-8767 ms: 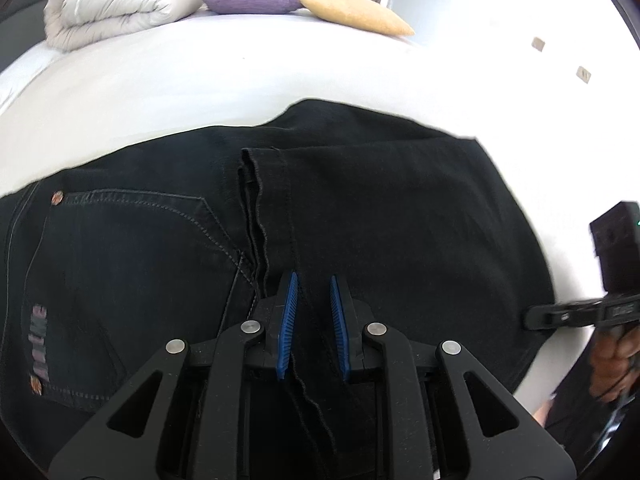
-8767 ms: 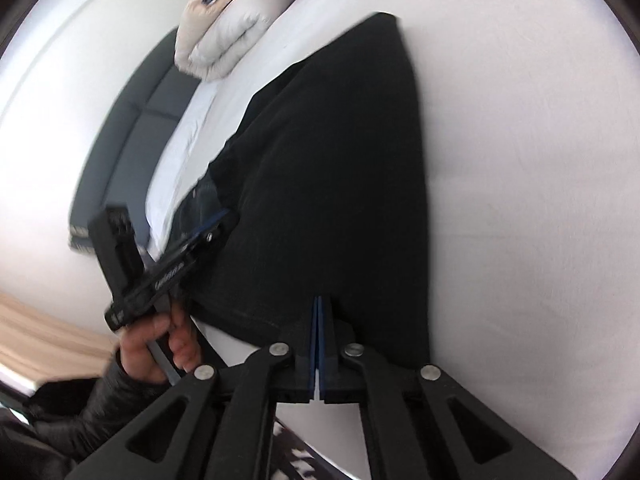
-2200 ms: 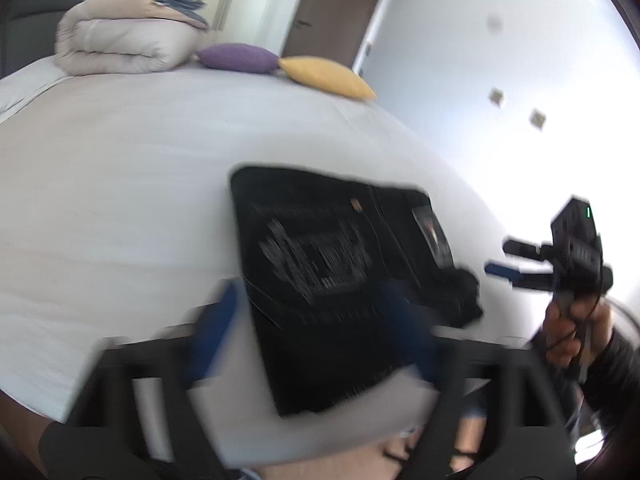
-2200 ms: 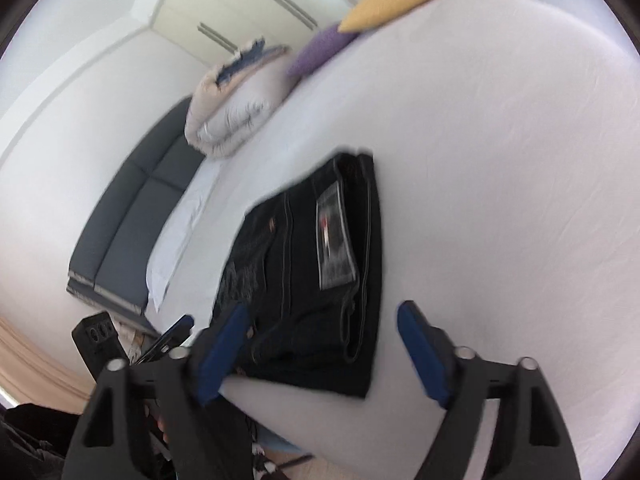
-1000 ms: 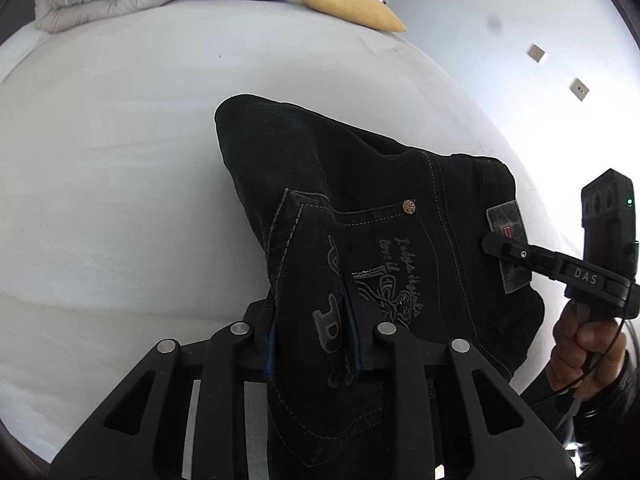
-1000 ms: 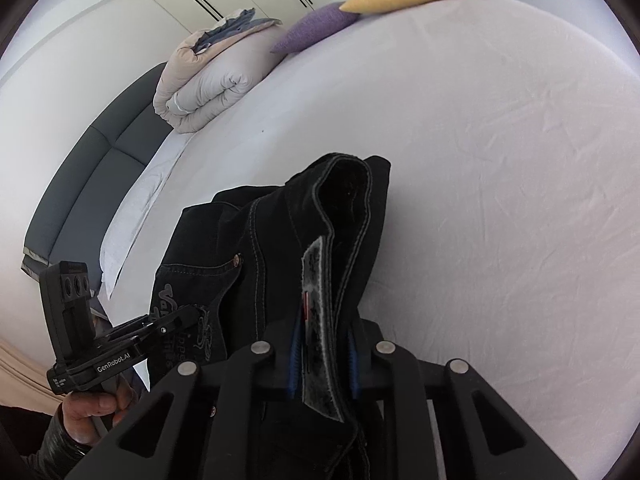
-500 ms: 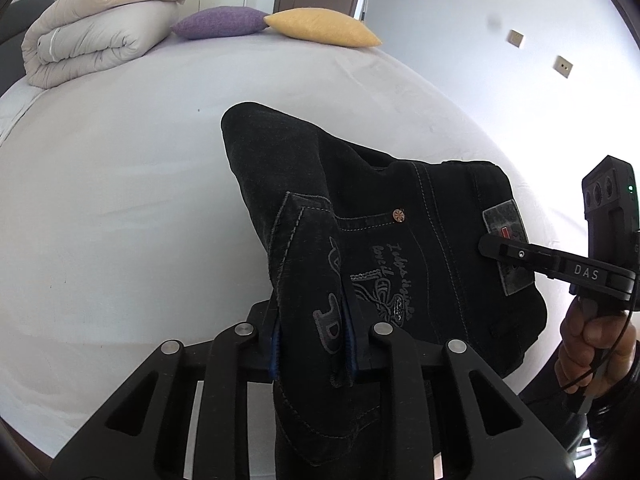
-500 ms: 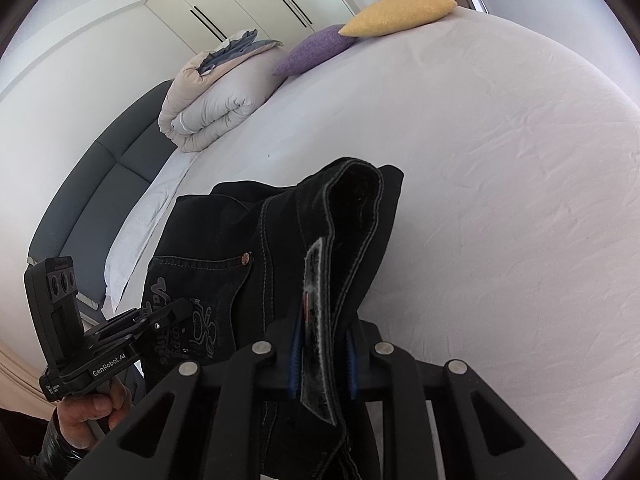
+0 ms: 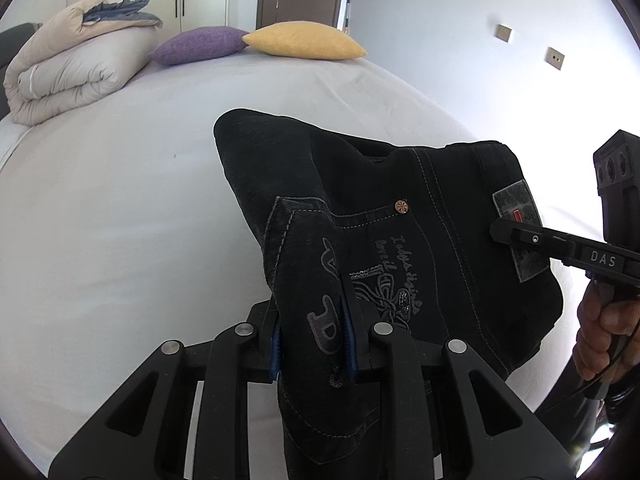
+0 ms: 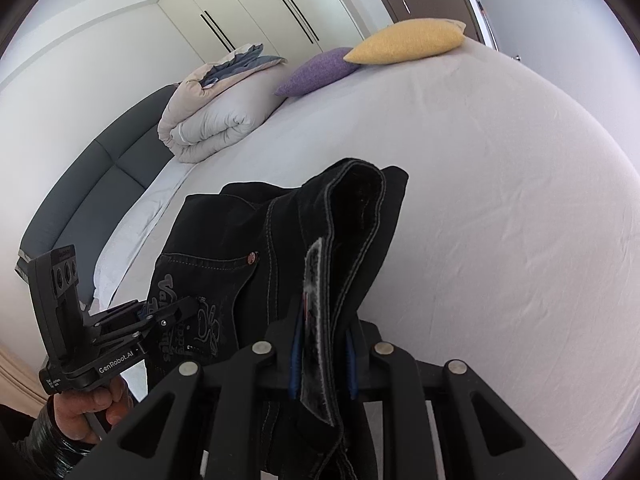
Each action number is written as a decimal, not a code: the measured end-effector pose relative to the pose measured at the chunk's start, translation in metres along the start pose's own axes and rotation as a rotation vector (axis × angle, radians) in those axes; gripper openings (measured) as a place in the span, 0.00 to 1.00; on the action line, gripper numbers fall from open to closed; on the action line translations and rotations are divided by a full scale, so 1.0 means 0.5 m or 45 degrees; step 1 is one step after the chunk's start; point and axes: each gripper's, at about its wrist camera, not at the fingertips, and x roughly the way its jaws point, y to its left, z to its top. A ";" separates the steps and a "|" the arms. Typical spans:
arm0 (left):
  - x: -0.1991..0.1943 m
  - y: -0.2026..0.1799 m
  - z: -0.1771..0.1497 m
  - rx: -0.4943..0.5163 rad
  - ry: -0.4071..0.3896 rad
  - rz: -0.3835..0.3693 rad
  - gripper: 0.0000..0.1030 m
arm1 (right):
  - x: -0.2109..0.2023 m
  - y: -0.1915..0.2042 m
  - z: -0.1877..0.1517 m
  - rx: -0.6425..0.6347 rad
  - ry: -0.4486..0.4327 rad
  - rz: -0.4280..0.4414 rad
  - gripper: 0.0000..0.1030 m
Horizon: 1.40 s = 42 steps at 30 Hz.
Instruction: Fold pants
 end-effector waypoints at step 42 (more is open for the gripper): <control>0.123 0.086 -0.050 -0.190 -0.183 0.057 0.87 | -0.022 -0.220 0.003 0.238 -0.235 -0.313 0.75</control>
